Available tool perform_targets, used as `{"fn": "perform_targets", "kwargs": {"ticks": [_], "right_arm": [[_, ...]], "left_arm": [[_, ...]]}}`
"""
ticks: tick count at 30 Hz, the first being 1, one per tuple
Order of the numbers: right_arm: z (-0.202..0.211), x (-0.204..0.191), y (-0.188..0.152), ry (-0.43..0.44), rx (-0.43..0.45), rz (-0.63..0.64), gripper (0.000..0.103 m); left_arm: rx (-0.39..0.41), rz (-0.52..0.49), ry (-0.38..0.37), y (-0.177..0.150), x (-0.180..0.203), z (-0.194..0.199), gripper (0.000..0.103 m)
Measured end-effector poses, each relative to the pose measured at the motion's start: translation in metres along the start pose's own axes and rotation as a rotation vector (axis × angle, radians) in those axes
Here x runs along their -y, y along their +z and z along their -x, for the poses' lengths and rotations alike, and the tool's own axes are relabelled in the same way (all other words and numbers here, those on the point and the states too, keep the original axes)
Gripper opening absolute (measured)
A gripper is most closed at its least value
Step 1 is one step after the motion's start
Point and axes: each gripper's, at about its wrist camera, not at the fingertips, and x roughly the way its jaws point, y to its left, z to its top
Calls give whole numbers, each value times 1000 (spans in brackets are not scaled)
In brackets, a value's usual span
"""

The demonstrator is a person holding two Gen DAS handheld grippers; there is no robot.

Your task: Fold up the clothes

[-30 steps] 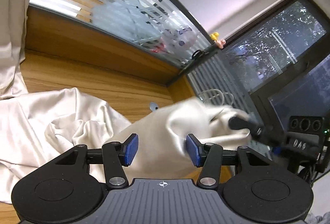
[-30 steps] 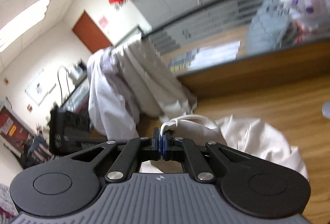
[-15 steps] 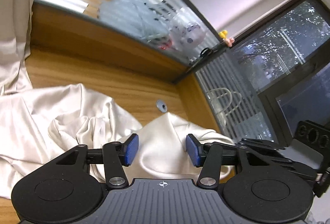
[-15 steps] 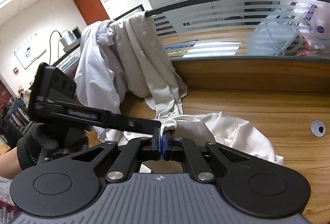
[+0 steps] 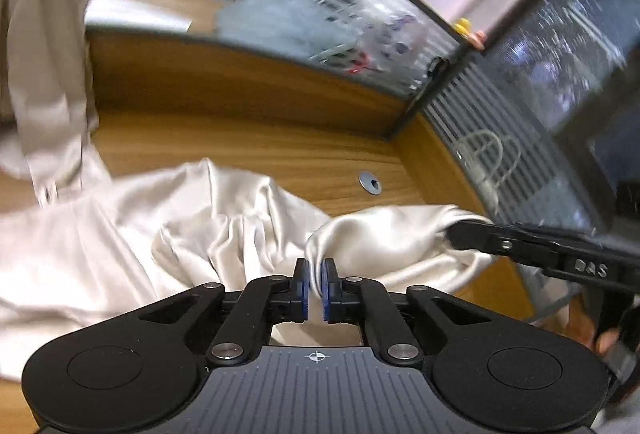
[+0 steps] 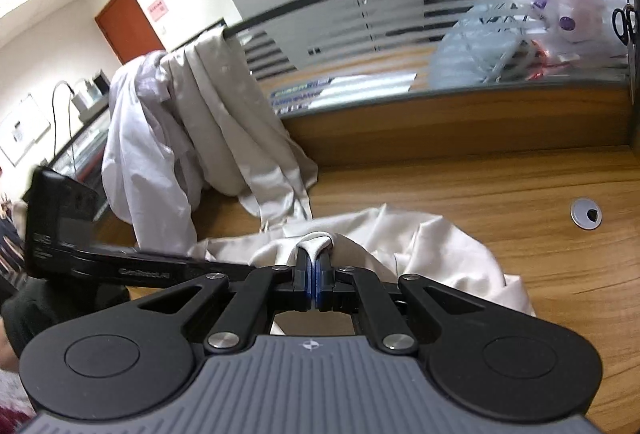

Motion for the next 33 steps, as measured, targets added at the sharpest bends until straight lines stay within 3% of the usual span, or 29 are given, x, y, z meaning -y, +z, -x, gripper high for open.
{"fn": "perform_targets", "kwargs": {"ticks": [1, 3, 6, 13, 16, 19, 20, 21, 26, 29, 30, 33], "right_arm": [[-2, 0, -2, 5, -10, 1, 2], [-6, -1, -6, 15, -27, 1, 2], [-10, -3, -9, 23, -42, 4, 2], [-11, -8, -9, 55, -48, 11, 2], [-10, -10, -7, 66, -48, 14, 3], [-10, -11, -8, 79, -52, 14, 3], [-10, -11, -8, 77, -54, 19, 3], [-10, -11, -9, 74, -56, 23, 3], [-11, -8, -12, -4, -74, 78, 6], [-14, -6, -14, -77, -98, 132, 7], [-14, -5, -14, -93, -102, 142, 12], [-9, -4, -13, -102, -94, 155, 15]], "left_arm": [[6, -31, 0, 0, 5, 1, 11], [13, -92, -11, 0, 15, 4, 26], [3, -161, -25, 1, 28, 1, 35], [-50, -219, -31, 1, 41, -17, 38], [-54, -235, -29, -1, 42, -21, 44], [-44, -241, -28, 0, 40, -19, 37], [-40, -243, -27, 0, 39, -19, 19], [-37, -245, -27, 0, 38, -18, 9], [-28, -231, -47, 7, 34, -12, 5], [-47, -133, -80, 15, 25, -12, 5], [-55, -105, -88, 17, 22, -12, 5], [-74, -34, -106, 20, 15, -16, 5]]}}
